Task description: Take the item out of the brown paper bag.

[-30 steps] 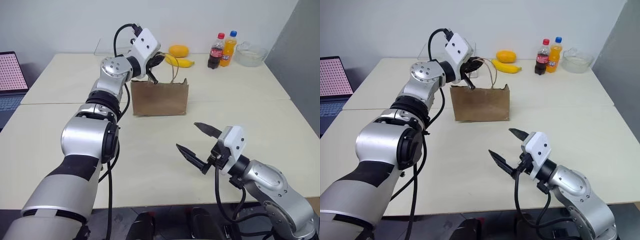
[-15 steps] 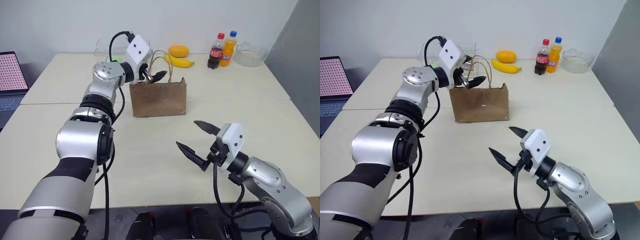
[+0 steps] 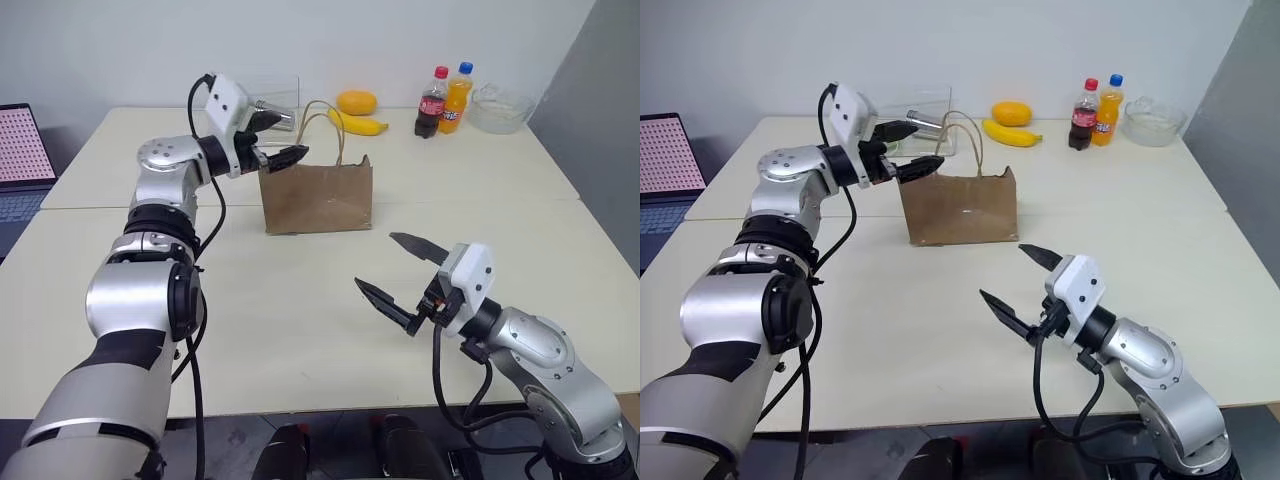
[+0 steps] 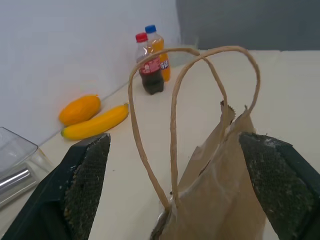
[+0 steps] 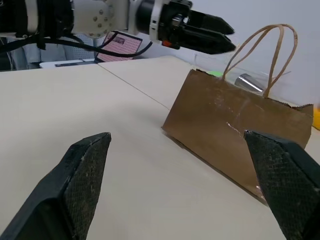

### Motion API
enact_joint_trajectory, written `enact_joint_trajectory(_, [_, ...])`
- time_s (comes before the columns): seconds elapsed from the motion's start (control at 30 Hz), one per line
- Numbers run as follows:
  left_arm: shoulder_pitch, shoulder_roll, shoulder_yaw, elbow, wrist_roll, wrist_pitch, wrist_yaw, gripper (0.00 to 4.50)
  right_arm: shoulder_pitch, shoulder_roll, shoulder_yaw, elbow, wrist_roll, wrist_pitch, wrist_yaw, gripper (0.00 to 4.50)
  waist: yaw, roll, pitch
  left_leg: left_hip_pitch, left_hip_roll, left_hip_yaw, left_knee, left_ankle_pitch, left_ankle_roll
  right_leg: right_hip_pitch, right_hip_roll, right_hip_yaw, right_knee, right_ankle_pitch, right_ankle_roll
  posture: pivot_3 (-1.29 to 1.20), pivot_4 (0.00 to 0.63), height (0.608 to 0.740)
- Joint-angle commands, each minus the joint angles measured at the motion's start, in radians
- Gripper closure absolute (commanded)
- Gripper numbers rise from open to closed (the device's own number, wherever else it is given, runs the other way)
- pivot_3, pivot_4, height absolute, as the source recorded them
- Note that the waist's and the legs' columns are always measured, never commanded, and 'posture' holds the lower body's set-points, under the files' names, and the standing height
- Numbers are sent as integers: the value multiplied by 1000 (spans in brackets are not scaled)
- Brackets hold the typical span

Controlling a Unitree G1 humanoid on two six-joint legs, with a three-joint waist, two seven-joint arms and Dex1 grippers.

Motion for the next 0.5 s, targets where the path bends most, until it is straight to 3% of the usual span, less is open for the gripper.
enact_joint_trajectory(0.03, [117, 21, 21, -290, -68, 88, 27, 183, -3, -6, -37, -21, 11, -23, 11, 0, 0, 0, 0, 0, 0, 0, 0, 0, 0, 0, 0, 0, 0, 0, 0, 0, 150, 740])
enact_joint_trajectory(0.2, [474, 5, 51, -920, -168, 377, 182, 183, -1, -14, -71, -5, 23, -22, 28, 0, -1, 1, 0, 1, 1, 0, 0, 0, 0, 0, 0, 2, 0, 0, 0, 0, 150, 740])
enact_joint_trajectory(0.37, [734, -19, 72, -1305, -217, 563, 353, 183, -17, -30, -98, 5, 60, 8, 59, 0, 10, 1, -1, 1, 1, 0, 0, 0, 0, 1, 0, 1, 0, 0, 0, 0, 150, 740])
enact_joint_trajectory(0.5, [893, -34, 88, -1481, -265, 646, 431, 183, -58, -47, -119, 20, 95, 31, 71, 0, 11, 1, -1, 4, 1, 1, 0, 0, 0, 3, 0, 2, -1, 0, 0, 0, 150, 740])
